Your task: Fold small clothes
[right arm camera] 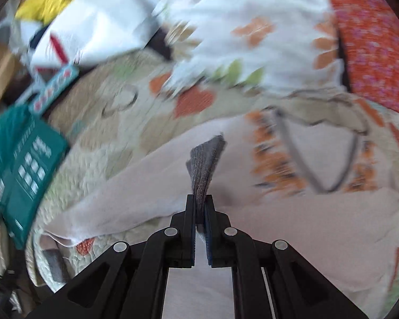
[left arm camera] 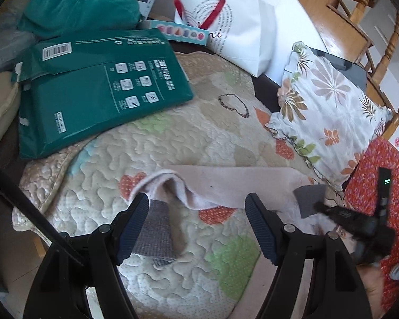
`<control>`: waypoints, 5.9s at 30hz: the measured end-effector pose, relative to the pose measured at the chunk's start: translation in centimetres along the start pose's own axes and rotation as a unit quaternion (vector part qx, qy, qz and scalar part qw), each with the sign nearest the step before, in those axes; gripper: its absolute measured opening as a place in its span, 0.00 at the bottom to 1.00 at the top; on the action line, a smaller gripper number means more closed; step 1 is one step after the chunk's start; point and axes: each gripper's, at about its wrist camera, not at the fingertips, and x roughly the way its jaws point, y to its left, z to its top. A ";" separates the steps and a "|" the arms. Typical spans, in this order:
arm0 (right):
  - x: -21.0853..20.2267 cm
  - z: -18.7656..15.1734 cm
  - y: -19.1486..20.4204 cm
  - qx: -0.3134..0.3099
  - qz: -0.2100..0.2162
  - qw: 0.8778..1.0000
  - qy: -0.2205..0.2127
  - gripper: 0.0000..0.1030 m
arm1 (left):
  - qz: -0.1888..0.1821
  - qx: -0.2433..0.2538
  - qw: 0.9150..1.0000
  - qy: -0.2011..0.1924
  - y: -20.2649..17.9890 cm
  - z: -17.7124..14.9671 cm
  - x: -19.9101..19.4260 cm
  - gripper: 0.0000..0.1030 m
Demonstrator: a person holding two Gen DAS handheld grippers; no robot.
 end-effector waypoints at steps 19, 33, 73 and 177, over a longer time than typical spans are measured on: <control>-9.3 -4.3 -15.5 0.034 -0.048 0.998 0.001 0.51 | -0.016 0.050 0.998 0.028 -3.6 -1.6 1.4 0.72; -3.8 -3.5 -31.0 0.135 -0.157 0.978 0.026 0.47 | -0.044 0.152 0.985 0.070 -12.9 -5.2 5.9 0.72; -11.9 -14.4 -34.2 0.233 -0.120 0.964 -0.043 0.05 | -0.067 0.166 0.979 0.095 -13.2 -7.2 5.0 0.72; -14.3 -7.3 -18.1 0.121 0.193 0.972 -0.047 0.08 | 0.060 0.049 0.997 0.021 -3.5 -2.1 2.0 0.73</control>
